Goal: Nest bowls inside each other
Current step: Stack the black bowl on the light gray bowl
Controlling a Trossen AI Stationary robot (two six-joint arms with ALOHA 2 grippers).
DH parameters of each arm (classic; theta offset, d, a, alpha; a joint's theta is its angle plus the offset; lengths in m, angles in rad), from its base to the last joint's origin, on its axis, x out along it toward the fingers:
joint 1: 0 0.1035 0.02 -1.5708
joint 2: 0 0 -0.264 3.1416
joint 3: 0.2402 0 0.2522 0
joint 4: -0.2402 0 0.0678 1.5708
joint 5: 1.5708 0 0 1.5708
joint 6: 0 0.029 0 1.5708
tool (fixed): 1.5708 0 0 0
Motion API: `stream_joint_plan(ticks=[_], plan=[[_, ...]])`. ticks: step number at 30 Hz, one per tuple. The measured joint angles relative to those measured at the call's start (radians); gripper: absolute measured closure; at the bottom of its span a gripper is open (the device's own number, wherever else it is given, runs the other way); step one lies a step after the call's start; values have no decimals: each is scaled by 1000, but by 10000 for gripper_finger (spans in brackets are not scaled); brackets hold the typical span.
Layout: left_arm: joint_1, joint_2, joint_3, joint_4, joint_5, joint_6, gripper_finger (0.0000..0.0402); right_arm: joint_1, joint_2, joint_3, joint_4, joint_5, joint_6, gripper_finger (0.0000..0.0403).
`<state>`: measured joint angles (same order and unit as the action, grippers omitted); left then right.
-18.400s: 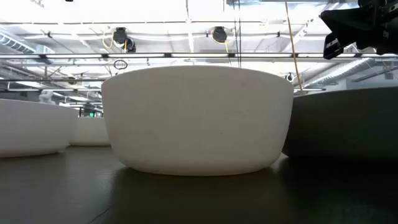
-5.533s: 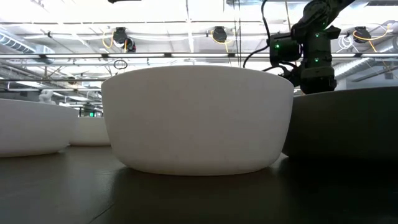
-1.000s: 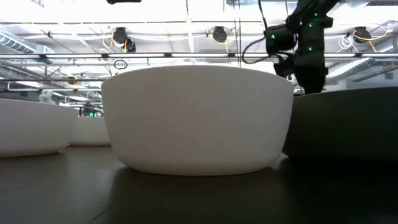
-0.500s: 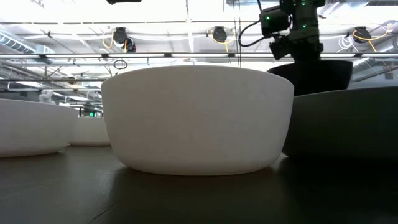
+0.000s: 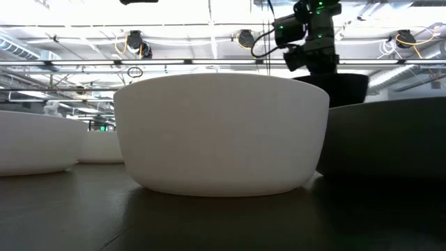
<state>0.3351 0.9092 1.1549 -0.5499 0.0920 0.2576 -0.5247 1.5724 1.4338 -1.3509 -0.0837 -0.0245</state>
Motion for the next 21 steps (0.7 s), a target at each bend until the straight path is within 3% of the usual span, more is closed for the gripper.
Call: stream_joint_plan(ticks=[21], plan=[[0,0,0,0,39,0,87,0,269,362,-29,0,-95,403]])
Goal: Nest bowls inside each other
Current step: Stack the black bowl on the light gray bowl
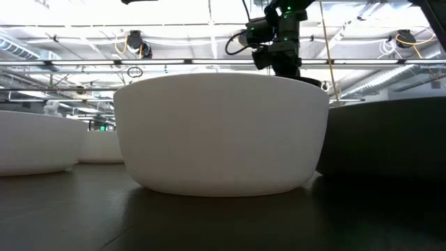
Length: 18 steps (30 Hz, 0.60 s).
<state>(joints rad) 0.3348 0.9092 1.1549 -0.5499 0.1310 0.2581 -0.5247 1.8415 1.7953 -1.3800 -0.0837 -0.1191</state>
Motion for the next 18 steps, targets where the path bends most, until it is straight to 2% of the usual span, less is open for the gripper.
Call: stream_joint_plan(ticks=[12,18], plan=[[0,0,0,0,0,4,87,0,116,183,-12,0,-28,403],[0,0,0,0,1,4,87,0,153,224,-11,-1,-50,403]])
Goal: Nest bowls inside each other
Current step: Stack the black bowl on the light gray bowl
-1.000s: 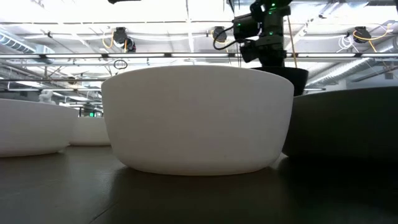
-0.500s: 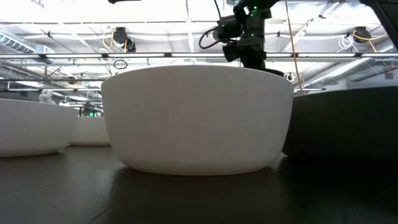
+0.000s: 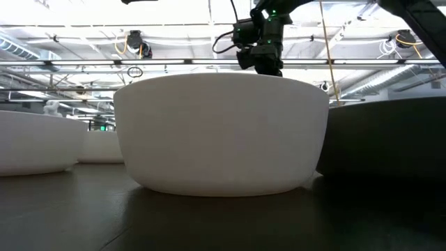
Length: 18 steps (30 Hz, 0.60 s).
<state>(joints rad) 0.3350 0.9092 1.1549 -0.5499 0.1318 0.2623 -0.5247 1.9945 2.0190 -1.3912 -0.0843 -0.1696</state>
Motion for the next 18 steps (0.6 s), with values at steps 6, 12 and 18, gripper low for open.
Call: stream_joint_plan(ticks=[6,12,18], plan=[[0,0,0,0,0,7,87,0,2,0,45,0,-8,403],[0,0,0,1,0,10,87,-1,2,0,126,-29,-26,403],[0,0,0,1,0,11,87,0,27,0,163,-104,-39,403]])
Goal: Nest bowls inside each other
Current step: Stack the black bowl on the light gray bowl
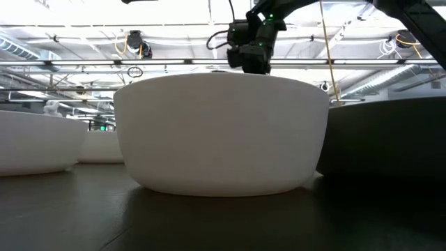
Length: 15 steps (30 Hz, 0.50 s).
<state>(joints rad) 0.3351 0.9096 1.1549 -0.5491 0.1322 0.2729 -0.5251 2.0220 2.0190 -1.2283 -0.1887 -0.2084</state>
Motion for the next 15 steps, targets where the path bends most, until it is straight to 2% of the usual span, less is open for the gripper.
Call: stream_joint_plan(ticks=[15], plan=[[0,0,0,0,3,2,87,5,103,0,-11,0,-22,403]])
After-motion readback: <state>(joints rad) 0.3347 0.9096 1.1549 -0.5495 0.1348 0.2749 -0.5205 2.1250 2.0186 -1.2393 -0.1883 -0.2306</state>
